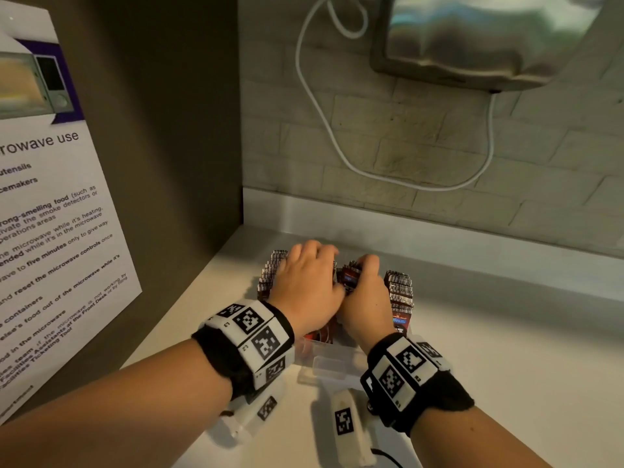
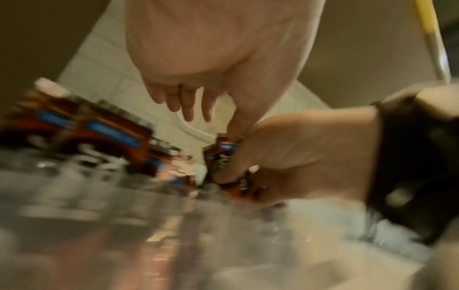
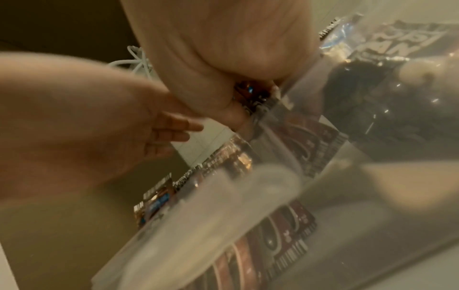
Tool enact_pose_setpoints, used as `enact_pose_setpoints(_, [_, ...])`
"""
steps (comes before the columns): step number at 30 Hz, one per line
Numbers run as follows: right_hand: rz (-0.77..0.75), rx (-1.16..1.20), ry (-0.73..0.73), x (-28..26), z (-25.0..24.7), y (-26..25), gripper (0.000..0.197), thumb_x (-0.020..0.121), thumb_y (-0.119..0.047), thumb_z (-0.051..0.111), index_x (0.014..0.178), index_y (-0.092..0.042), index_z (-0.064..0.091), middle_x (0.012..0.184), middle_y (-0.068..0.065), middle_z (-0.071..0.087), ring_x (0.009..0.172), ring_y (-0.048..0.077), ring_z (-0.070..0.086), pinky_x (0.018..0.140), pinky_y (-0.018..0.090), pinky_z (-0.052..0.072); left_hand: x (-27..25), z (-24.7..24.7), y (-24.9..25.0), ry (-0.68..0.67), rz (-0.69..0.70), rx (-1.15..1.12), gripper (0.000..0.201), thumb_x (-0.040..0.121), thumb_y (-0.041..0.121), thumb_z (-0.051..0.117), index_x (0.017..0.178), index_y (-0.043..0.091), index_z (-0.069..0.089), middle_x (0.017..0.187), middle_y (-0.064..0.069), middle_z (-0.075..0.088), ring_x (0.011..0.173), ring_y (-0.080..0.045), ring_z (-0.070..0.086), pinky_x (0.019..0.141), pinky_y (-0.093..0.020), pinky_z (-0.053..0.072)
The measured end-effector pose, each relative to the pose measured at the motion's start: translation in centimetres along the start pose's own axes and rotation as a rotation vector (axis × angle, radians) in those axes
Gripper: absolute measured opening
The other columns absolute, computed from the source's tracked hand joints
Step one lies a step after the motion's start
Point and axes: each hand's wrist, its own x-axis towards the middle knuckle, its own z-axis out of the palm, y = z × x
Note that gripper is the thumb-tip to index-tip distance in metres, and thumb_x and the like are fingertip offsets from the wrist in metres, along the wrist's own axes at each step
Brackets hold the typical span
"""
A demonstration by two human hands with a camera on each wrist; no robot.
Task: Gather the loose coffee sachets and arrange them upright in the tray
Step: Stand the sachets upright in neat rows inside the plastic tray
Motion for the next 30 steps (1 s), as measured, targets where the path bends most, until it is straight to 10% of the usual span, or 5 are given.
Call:
enact_pose_setpoints(6, [-0.018, 0.082, 0.083, -0.6, -1.3, -0.1, 0.044, 0.08, 0.0, 0.061, 0.101, -0.025, 0.032, 0.096, 0.008, 0.061, 0.086, 0.025, 0.062, 0.07, 0.042, 0.052, -0.6, -0.2, 3.2, -0.105, -0.324, -0.987, 0.065, 0.097, 0.055, 0.037, 0.15, 0.019, 0.029, 0.147, 0.001, 0.04, 0.13, -0.01, 0.037, 0.105, -0.028, 0.028])
enact_pose_setpoints(11, [0.021, 0.243, 0.006, -1.3, -2.1, -1.0, 0.038, 0.085, -0.001, 0.059, 0.105, -0.021, 0.033, 0.099, 0.004, 0.058, 0.09, 0.021, 0.061, 0.079, 0.043, 0.055, -0.5, 0.5, 3.9, -0.289, -0.578, -1.346, 0.056, 0.092, 0.066, 0.033, 0.106, 0.023, 0.066, 0.108, -0.004, 0.069, 0.108, -0.02, 0.062, 0.104, -0.044, 0.043])
enact_pose_setpoints(16, [0.101, 0.239, 0.027, -2.1, -0.8, -2.3, 0.048, 0.081, -0.058, 0.039, 0.112, -0.023, 0.032, 0.116, 0.015, 0.05, 0.1, 0.032, 0.053, 0.087, 0.052, 0.048, -0.9, 0.7, 4.2, -0.378, -0.61, -1.274, 0.06, 0.09, 0.07, 0.03, 0.127, 0.028, 0.05, 0.114, 0.001, 0.057, 0.107, -0.018, 0.055, 0.097, -0.04, 0.045])
enact_pose_setpoints(20, [0.182, 0.086, -0.08, -1.2, -0.8, -2.0, 0.026, 0.093, -0.038, 0.04, 0.105, -0.017, 0.03, 0.109, 0.019, 0.054, 0.094, 0.034, 0.059, 0.082, 0.052, 0.053, -0.9, 0.7, 3.8, -0.411, -0.61, -1.227, 0.076, 0.091, 0.071, 0.025, 0.149, 0.022, 0.031, 0.147, -0.007, 0.043, 0.125, -0.022, 0.048, 0.103, -0.042, 0.041])
enact_pose_setpoints(30, [0.198, -0.019, -0.091, -0.8, 0.2, -1.2, 0.026, 0.094, -0.027, 0.05, 0.102, -0.024, 0.025, 0.097, 0.013, 0.059, 0.077, 0.027, 0.063, 0.069, 0.048, 0.057, -0.2, 1.9, 3.3, -0.436, -0.69, -1.23, 0.079, 0.089, 0.073, 0.027, 0.144, 0.018, 0.04, 0.141, -0.011, 0.05, 0.118, -0.023, 0.053, 0.086, -0.036, 0.045])
